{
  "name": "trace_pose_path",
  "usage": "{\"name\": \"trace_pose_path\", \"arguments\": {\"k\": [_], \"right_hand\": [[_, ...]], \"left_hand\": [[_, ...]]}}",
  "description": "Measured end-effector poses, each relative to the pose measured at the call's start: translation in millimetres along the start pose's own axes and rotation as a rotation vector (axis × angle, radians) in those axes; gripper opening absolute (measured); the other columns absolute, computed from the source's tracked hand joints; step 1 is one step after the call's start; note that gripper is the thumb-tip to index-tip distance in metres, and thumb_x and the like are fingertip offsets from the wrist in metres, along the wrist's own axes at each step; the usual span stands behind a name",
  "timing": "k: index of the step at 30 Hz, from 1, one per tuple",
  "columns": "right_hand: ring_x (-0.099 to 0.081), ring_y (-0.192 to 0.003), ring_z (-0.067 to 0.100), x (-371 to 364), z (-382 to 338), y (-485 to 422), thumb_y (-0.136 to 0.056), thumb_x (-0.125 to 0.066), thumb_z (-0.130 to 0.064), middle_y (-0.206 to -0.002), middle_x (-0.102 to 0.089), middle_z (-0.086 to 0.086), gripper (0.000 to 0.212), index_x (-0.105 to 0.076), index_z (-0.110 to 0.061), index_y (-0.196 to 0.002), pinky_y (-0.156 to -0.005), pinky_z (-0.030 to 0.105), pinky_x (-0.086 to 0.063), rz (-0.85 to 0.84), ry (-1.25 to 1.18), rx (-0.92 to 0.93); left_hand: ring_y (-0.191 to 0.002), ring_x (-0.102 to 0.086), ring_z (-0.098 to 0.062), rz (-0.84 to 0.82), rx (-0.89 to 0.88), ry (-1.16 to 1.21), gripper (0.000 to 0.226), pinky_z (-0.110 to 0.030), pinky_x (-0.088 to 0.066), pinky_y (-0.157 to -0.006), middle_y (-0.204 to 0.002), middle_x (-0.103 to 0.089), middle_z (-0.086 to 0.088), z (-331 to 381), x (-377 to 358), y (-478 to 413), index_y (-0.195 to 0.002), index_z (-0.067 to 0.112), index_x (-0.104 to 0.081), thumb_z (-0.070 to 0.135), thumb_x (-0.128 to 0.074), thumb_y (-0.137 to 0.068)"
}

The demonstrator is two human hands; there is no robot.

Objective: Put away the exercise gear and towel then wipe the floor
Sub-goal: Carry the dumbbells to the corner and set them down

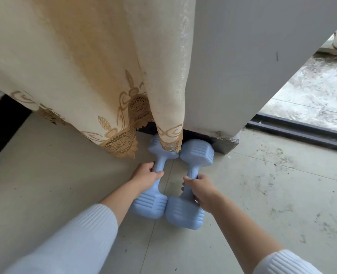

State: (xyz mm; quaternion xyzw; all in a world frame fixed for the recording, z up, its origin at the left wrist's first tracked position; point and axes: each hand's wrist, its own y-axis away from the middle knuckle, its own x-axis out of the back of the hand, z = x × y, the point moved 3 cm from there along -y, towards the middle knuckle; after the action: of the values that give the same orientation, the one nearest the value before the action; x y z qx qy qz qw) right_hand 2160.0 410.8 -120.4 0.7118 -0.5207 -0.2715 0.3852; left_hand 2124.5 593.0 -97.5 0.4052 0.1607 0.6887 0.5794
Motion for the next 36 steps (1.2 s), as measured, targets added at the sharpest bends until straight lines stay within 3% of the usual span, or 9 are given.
{"name": "trace_pose_path", "arguments": {"k": [3, 6, 10, 14, 16, 23, 27, 32, 36], "right_hand": [[-0.056, -0.075, 0.021, 3, -6, 2, -0.092, -0.056, -0.027, -0.095, -0.062, 0.011, 0.025, -0.054, -0.008, -0.107, -0.063, 0.029, -0.043, 0.018, 0.228, 0.022], [-0.052, -0.072, 0.017, 6, -10, 5, -0.092, -0.056, -0.034, -0.097, -0.060, 0.008, 0.031, -0.054, -0.009, -0.110, -0.059, 0.026, -0.042, 0.029, 0.393, 0.034], [-0.055, -0.075, 0.017, 9, -18, 21, -0.087, -0.064, -0.032, -0.091, -0.058, 0.005, 0.035, -0.053, -0.007, -0.108, -0.063, 0.028, -0.044, 0.071, 0.434, 0.099], [-0.058, -0.106, 0.025, 9, -39, 86, -0.088, -0.063, -0.030, -0.121, -0.056, 0.010, 0.051, -0.046, -0.006, -0.130, -0.083, 0.031, -0.044, 0.119, 0.570, 0.157], [-0.056, -0.112, 0.025, 4, -62, 141, -0.089, -0.062, -0.030, -0.130, -0.054, 0.011, 0.054, -0.044, -0.007, -0.135, -0.085, 0.032, -0.046, 0.119, 0.600, 0.186], [-0.057, -0.109, 0.024, -26, -158, 368, -0.090, -0.059, -0.027, -0.123, -0.059, 0.008, 0.043, -0.052, -0.009, -0.128, -0.083, 0.030, -0.046, 0.045, 0.856, 0.325], [-0.058, -0.093, 0.026, -38, -186, 496, -0.087, -0.056, -0.023, -0.107, -0.061, 0.008, 0.031, -0.054, -0.008, -0.115, -0.071, 0.031, -0.046, -0.031, 0.958, 0.433], [-0.060, -0.096, 0.030, -38, -178, 634, -0.086, -0.058, -0.029, -0.109, -0.060, 0.009, 0.034, -0.053, -0.009, -0.113, -0.076, 0.038, -0.051, -0.181, 1.136, 0.630], [-0.055, -0.109, 0.027, -31, -150, 733, -0.088, -0.058, -0.030, -0.118, -0.056, 0.006, 0.040, -0.051, -0.012, -0.122, -0.082, 0.031, -0.043, -0.335, 1.314, 0.812]], "left_hand": [[-0.112, -0.060, -0.023, -0.024, -0.029, -0.095, 0.034, -0.038, -0.047, -0.097, -0.120, -0.064, -0.004, -1, -1, 1, -0.125, 0.017, -0.057, 0.027, -0.058, -0.092], [-0.134, -0.041, -0.025, -0.026, -0.007, -0.228, 0.061, -0.035, -0.035, -0.109, -0.149, -0.040, -0.004, 3, -2, 5, -0.150, 0.015, -0.027, 0.034, -0.050, -0.096], [-0.138, -0.035, -0.027, 0.005, -0.006, -0.381, 0.061, -0.033, -0.031, -0.109, -0.154, -0.032, -0.005, 8, -1, 25, -0.153, 0.020, -0.015, 0.035, -0.040, -0.099], [-0.135, -0.040, -0.026, 0.059, -0.018, -0.403, 0.057, -0.033, -0.035, -0.107, -0.151, -0.038, -0.006, 28, 14, 87, -0.151, 0.020, -0.025, 0.031, -0.042, -0.098], [-0.132, -0.044, -0.026, 0.082, -0.021, -0.374, 0.054, -0.033, -0.038, -0.105, -0.148, -0.043, -0.008, 50, 32, 137, -0.149, 0.019, -0.031, 0.029, -0.043, -0.097], [-0.127, -0.048, -0.026, 0.277, 0.016, -0.258, 0.045, -0.032, -0.039, -0.100, -0.140, -0.051, -0.007, 148, 121, 341, -0.141, 0.021, -0.044, 0.027, -0.045, -0.096], [-0.124, -0.050, -0.027, 0.401, 0.042, -0.236, 0.042, -0.034, -0.041, -0.098, -0.137, -0.054, -0.008, 183, 150, 480, -0.137, 0.019, -0.047, 0.023, -0.043, -0.095], [-0.123, -0.046, -0.025, 0.576, 0.091, -0.241, 0.044, -0.038, -0.042, -0.096, -0.133, -0.052, -0.008, 184, 138, 658, -0.140, 0.017, -0.043, 0.021, -0.039, -0.097], [-0.123, -0.044, -0.024, 0.758, 0.207, -0.166, 0.043, -0.038, -0.044, -0.093, -0.133, -0.051, -0.006, 163, 102, 789, -0.139, 0.017, -0.043, 0.021, -0.038, -0.096]]}}
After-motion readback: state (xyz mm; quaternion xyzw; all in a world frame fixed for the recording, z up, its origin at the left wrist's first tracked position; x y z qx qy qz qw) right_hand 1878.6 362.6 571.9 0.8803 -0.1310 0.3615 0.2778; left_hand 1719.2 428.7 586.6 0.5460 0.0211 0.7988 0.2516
